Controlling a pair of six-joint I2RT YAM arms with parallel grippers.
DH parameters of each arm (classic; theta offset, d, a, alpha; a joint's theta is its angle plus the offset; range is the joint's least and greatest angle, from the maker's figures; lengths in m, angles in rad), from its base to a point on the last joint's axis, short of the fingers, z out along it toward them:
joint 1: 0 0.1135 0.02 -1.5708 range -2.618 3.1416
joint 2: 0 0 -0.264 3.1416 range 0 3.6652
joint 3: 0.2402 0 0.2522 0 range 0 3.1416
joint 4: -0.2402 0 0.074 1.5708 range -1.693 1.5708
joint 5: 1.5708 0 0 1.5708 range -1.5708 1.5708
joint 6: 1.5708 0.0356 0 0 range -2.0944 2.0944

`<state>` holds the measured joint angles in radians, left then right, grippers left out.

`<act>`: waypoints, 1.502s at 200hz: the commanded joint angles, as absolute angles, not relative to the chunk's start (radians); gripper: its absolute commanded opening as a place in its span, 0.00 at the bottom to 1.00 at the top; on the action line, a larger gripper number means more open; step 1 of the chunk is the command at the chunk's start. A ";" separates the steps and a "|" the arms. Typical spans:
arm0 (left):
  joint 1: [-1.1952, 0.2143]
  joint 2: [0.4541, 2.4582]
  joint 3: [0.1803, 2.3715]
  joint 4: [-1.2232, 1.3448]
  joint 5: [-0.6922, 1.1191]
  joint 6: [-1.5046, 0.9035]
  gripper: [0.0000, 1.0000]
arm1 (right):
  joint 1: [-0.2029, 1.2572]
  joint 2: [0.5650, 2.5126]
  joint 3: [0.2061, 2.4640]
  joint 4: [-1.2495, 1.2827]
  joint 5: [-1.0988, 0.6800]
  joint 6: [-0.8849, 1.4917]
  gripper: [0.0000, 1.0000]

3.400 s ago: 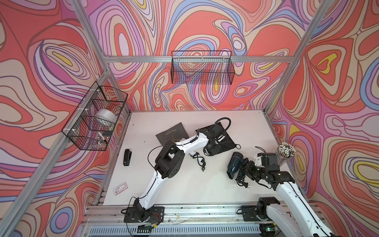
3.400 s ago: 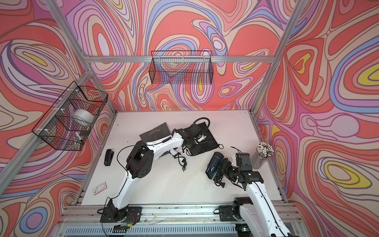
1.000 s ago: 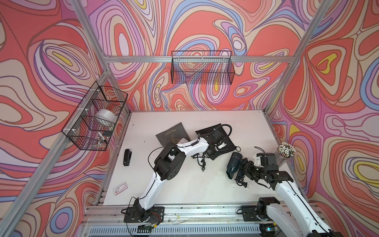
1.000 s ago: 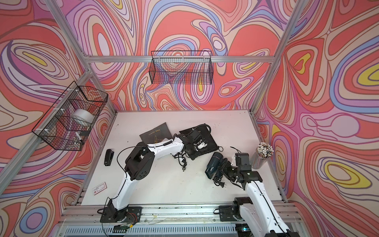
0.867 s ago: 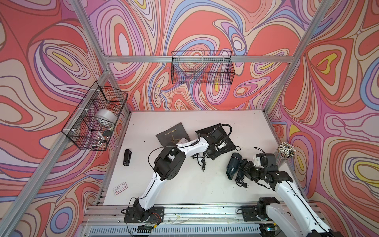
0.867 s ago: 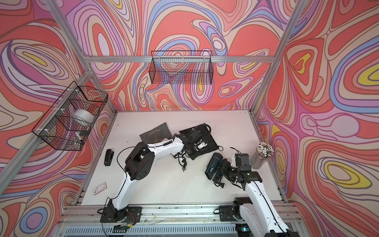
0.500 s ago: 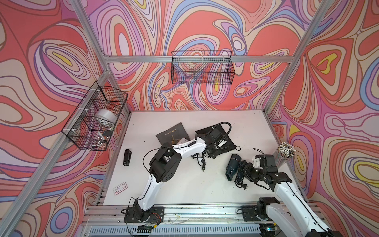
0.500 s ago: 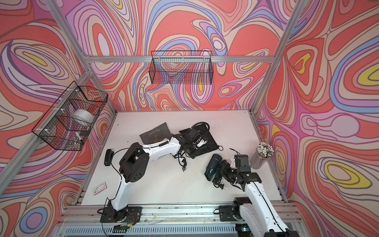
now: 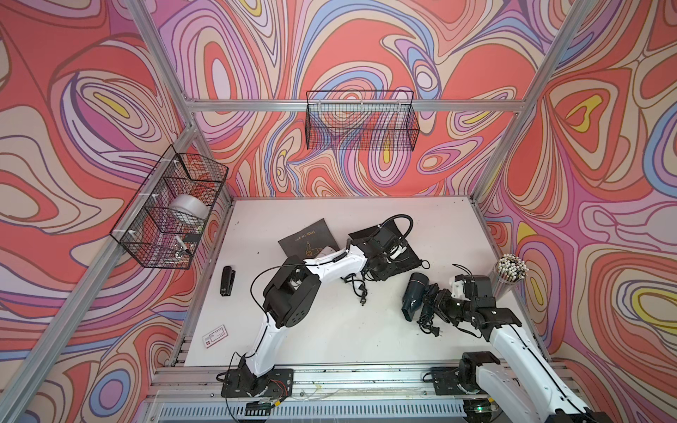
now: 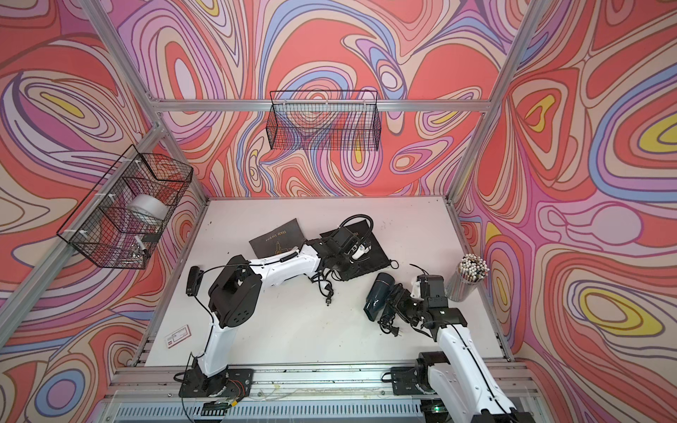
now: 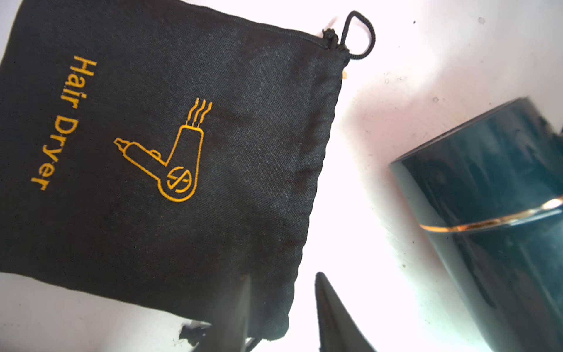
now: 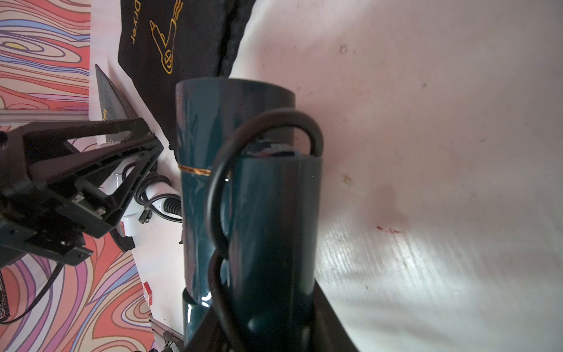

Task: Pack away hair dryers
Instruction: Open the drawstring bag at the center of the board.

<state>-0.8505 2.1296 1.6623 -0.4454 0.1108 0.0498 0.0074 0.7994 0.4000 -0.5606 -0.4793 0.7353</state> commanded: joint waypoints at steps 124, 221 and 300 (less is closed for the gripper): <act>-0.858 2.254 1.716 -0.530 0.080 0.073 0.36 | 0.005 0.796 0.408 -0.512 -0.491 0.734 0.03; -0.858 2.182 1.671 -0.469 0.081 0.054 0.07 | 0.005 0.793 0.394 -0.511 -0.495 0.732 0.02; -0.858 2.120 1.640 -0.427 0.096 0.042 0.05 | 0.006 0.806 0.386 -0.491 -0.508 0.729 0.02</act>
